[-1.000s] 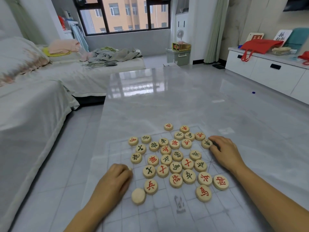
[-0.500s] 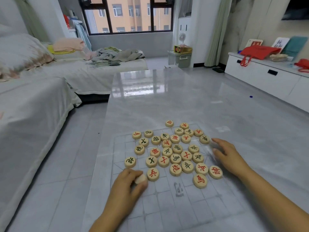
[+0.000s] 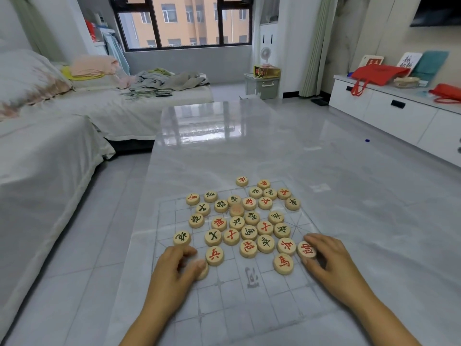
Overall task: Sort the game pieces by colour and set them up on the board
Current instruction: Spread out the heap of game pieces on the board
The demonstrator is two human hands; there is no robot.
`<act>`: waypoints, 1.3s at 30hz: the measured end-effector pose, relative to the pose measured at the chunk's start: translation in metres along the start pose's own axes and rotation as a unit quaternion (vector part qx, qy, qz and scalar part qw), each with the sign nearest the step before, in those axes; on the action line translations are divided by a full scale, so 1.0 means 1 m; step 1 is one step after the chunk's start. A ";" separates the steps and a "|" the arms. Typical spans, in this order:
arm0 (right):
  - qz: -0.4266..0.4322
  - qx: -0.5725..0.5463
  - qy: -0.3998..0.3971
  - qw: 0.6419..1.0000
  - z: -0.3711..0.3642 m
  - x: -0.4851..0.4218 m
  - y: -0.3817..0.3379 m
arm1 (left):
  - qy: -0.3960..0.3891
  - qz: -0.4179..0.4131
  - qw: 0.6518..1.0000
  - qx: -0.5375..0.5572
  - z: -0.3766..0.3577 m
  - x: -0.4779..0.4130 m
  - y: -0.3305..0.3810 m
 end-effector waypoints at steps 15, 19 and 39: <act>0.016 0.001 -0.020 1.000 0.003 0.004 -0.008 | -0.060 -0.003 0.996 -0.061 -0.018 -0.006 0.016; 0.011 -0.008 -0.013 1.000 0.003 0.004 -0.008 | -0.062 -0.010 0.998 -0.014 -0.020 -0.001 0.011; 0.162 0.124 -0.095 0.974 -0.014 0.015 -0.038 | -0.085 -0.155 0.969 -0.175 -0.040 0.006 0.031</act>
Point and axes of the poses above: each hand's wrist, its own x-axis away from the middle knuckle, its own z-axis out of the back of the hand, y = z × x, the point moved 8 cm from there along -x, towards the middle knuckle, and after that the axes turned 13 degrees about x, right-handed, at the moved point
